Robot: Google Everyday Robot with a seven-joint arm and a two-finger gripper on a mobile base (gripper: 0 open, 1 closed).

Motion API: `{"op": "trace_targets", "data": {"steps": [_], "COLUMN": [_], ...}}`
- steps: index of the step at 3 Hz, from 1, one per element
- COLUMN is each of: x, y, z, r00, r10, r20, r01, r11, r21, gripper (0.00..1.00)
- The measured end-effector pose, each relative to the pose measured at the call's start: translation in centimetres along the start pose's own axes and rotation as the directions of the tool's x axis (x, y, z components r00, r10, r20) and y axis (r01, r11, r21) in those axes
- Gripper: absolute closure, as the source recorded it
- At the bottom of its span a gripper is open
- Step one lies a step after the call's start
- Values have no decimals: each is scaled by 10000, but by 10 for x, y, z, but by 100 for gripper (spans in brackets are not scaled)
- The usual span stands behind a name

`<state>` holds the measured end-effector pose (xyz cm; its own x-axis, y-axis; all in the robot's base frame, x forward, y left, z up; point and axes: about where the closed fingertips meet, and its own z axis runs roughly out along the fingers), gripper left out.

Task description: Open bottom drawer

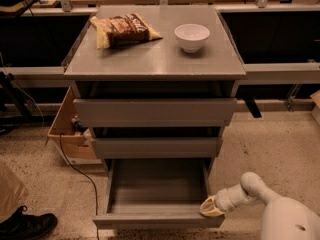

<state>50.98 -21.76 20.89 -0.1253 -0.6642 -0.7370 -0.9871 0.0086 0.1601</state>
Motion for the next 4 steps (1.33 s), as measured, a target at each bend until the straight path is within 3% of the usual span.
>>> {"op": "trace_targets", "data": {"steps": [1, 3, 4], "x": [-2, -35, -40], "y": [-1, -28, -30], "z": [-3, -23, -18], "r00": [10000, 9966, 9951], "r10": [-13, -533, -593], "r20": [-46, 633, 785], "r01": [13, 466, 512], "r11": [9999, 9936, 9935], "r21": [-102, 1024, 1014], "gripper": [100, 100, 100]}}
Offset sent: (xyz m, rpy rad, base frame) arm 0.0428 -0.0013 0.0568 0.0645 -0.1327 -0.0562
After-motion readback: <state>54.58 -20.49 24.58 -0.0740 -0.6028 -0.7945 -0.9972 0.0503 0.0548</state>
